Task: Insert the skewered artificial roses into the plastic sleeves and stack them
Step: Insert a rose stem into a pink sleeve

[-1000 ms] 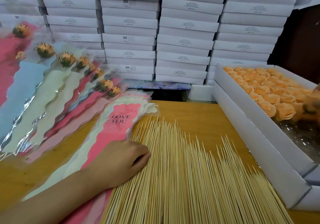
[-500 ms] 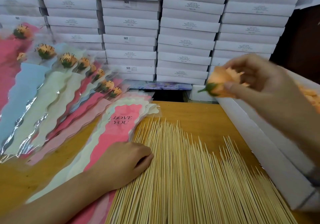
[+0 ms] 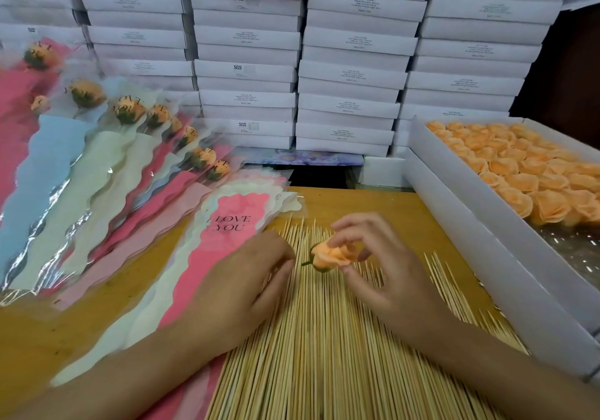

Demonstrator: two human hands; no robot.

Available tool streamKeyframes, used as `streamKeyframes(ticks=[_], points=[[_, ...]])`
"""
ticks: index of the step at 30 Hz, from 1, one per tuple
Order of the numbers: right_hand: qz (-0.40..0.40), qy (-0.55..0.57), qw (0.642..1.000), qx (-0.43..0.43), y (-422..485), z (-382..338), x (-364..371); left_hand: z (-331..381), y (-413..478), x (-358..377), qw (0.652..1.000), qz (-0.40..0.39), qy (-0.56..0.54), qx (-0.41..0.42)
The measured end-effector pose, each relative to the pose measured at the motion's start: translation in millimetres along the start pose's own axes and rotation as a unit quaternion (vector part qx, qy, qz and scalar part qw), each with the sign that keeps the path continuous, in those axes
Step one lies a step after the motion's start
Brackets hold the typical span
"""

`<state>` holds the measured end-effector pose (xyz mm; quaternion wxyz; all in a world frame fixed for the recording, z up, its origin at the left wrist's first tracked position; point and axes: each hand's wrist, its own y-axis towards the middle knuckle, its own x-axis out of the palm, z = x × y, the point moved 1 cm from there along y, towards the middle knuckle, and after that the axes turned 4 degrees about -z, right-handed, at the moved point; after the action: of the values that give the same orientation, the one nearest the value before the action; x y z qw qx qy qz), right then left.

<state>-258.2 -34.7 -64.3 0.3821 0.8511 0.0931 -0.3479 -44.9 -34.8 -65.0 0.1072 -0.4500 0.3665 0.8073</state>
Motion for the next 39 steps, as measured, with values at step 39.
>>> streamKeyframes(ticks=[39], points=[[-0.134,-0.179,0.961,0.164,-6.4,17.5,5.1,-26.3,8.9,12.1,0.732,0.035,-0.627,-0.266]])
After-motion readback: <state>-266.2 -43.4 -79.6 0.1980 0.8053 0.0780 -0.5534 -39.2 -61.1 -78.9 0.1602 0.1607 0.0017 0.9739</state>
